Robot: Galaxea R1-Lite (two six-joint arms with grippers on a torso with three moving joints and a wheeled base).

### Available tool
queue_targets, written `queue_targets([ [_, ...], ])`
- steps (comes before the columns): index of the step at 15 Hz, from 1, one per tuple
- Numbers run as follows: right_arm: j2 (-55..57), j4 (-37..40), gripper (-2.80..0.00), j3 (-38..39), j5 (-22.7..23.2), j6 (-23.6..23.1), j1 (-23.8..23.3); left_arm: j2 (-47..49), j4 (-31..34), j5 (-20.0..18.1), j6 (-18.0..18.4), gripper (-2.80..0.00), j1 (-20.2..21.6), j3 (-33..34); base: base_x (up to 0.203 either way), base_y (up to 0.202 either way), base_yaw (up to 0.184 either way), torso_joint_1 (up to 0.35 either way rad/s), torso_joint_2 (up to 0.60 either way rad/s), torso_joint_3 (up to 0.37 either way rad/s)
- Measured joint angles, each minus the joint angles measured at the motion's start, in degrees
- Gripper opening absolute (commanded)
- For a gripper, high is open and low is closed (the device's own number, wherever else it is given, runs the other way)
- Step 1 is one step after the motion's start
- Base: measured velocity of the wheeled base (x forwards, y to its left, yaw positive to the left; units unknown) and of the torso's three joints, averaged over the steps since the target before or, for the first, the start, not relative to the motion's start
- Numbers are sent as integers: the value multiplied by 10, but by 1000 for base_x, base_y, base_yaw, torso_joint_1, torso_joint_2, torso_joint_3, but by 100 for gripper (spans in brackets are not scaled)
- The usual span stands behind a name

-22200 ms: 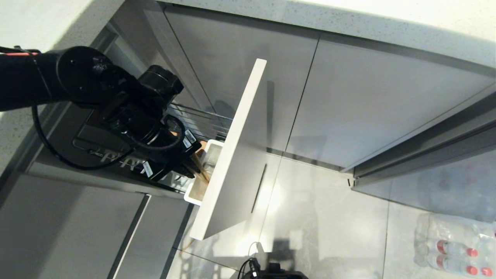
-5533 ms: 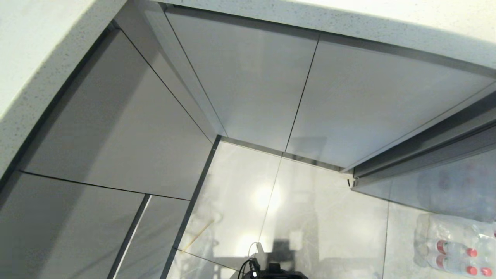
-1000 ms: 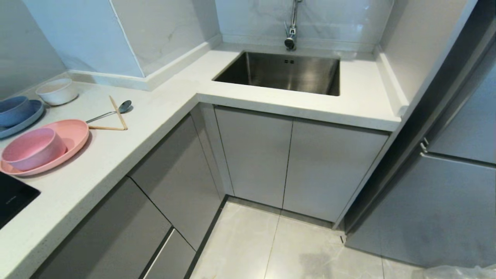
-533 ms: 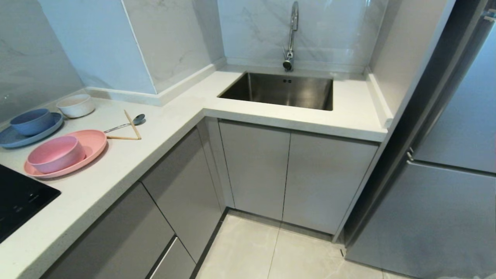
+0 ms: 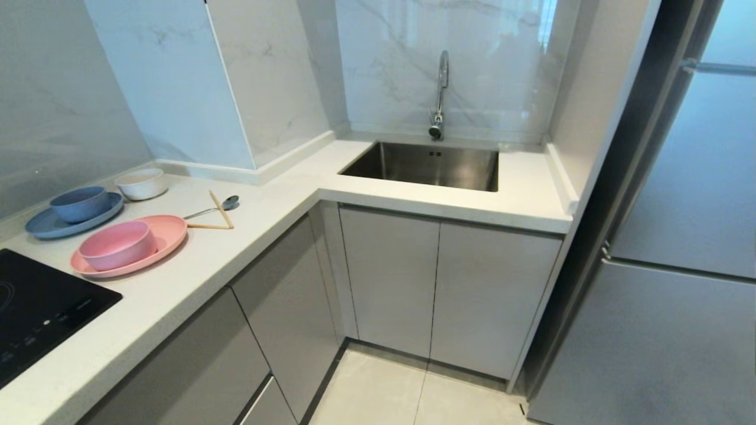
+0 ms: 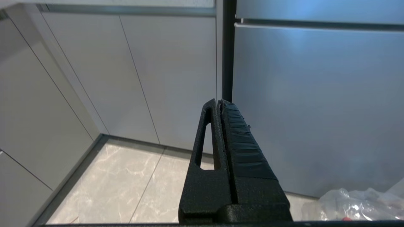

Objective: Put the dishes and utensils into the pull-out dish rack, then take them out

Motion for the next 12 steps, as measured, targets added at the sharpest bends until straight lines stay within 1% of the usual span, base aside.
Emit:
queue_targets([
  [8,0,0,-280,0,0,0,0,0,0,0,0,-280,-2,0,0,0,0,3,3,201],
  [12,0,0,-280,0,0,0,0,0,0,0,0,-280,-3,0,0,0,0,1,0,58],
])
